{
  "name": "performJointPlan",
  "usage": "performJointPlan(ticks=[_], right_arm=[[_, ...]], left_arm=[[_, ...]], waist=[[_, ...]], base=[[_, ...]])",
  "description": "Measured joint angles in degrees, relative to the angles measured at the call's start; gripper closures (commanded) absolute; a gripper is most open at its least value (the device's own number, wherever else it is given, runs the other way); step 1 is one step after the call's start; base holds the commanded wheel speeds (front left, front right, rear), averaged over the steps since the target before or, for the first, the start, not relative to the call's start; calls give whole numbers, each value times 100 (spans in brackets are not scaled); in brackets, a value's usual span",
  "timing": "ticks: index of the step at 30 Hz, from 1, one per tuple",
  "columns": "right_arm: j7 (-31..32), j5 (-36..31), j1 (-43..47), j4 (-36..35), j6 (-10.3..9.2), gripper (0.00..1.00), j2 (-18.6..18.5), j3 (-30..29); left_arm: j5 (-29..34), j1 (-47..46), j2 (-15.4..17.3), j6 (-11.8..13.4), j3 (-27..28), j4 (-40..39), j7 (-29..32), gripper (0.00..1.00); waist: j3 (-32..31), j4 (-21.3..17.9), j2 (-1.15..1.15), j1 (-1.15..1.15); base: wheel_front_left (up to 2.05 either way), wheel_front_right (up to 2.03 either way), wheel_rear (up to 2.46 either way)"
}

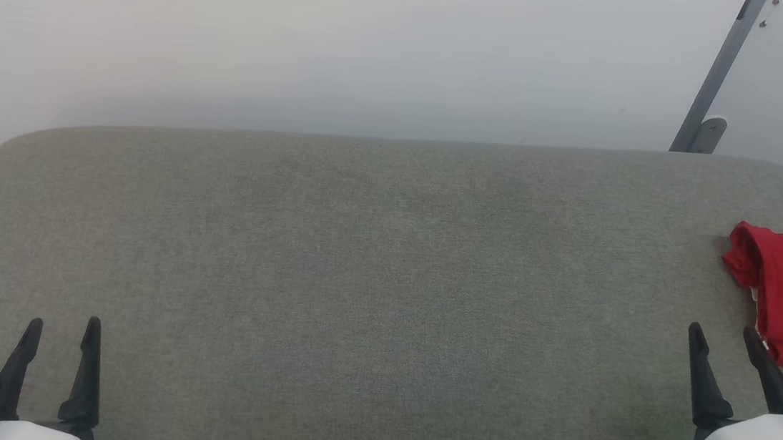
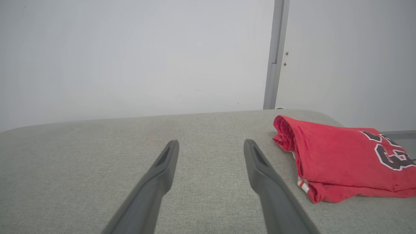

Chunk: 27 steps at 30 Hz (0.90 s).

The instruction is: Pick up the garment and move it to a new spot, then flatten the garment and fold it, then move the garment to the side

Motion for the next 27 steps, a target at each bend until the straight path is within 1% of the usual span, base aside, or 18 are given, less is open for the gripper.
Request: performJointPlan(ticks=[13, 14, 19, 24, 27], right_arm=[[77, -36, 24, -86, 0, 0, 33, -13], [76, -36, 31, -63, 1, 100, 44, -10], [111, 3, 253, 166, 1, 100, 196, 7], [249, 483, 265, 167, 1, 100, 248, -25], [334, 870, 261, 133, 1, 100, 301, -42]], left_arm=[[100, 18, -78, 0, -7, -103, 0, 0], [104, 20, -92, 1, -13, -80, 1, 100], [69, 92, -313, 1, -51, 180, 55, 100], [-409, 84, -371, 1, -51, 215, 196, 100], [-814, 42, -405, 1, -69, 214, 312, 100]], waist=[[-18, 6, 0, 0], [-20, 6, 0, 0], [-19, 6, 0, 0], [-9, 7, 0, 0], [-1, 9, 0, 0]], base=[[0, 0, 0], [0, 0, 0], [0, 0, 0], [0, 0, 0], [0, 0, 0]])
